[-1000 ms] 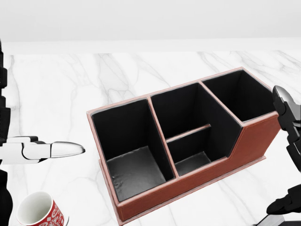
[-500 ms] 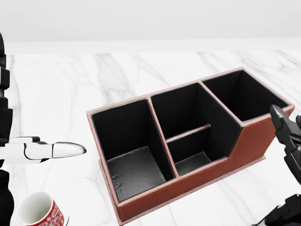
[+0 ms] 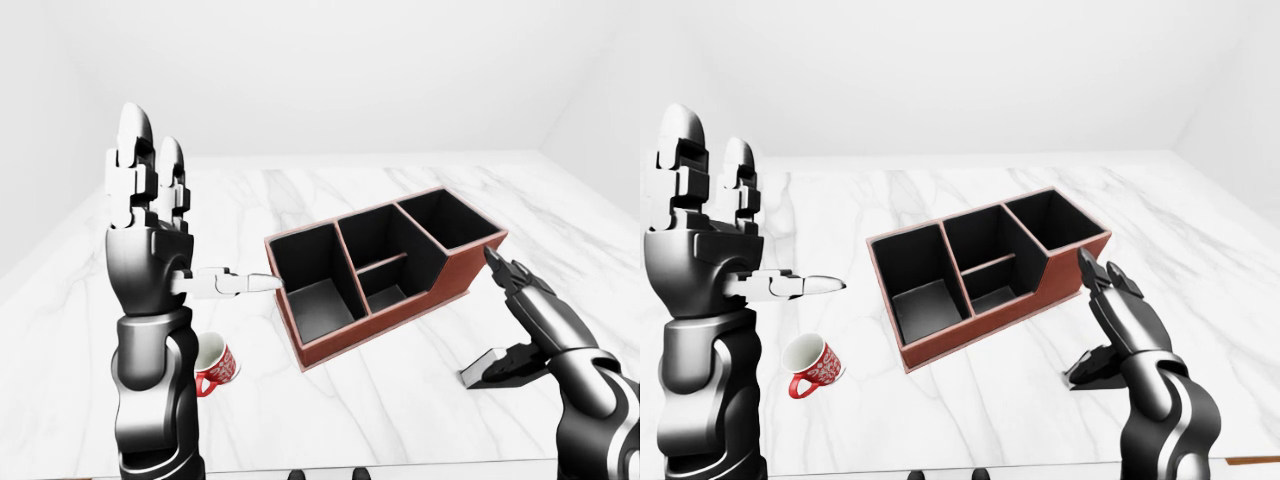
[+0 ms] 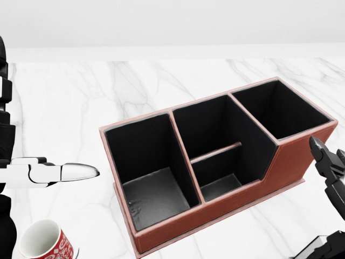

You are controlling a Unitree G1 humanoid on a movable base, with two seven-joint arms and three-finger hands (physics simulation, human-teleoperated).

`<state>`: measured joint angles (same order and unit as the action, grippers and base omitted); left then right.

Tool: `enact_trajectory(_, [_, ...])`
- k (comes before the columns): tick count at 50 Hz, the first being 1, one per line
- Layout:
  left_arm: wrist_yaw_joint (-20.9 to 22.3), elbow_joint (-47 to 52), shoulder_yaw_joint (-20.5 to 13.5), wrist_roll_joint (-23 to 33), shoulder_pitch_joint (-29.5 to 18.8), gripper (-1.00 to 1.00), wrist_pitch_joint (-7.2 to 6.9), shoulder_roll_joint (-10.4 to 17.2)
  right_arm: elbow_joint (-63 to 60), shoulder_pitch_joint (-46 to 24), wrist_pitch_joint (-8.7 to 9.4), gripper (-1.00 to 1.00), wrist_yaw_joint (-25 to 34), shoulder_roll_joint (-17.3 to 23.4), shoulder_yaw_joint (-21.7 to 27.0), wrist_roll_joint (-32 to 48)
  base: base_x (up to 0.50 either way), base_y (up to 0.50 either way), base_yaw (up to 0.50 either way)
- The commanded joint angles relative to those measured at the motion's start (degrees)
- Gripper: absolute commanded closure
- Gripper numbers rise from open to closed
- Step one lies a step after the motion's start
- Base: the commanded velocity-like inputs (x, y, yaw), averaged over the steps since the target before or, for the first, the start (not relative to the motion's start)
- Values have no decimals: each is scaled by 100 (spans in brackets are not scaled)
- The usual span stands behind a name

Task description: Pick up the book and place it in the back compartment of the caddy.

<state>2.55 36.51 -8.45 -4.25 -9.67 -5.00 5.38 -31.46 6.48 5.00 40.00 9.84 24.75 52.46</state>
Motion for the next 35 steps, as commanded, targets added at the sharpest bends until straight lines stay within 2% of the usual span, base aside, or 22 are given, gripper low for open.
enact_trajectory(1, [3,-12,13,17,5,-100,0,-10,286,12,0,-100,0,51,74,-50,0,0,0])
enact_trajectory(35, [12,34,6,21,24,-100,0,-8,572,83,0,-100,0,186,483,-204,0,0,0])
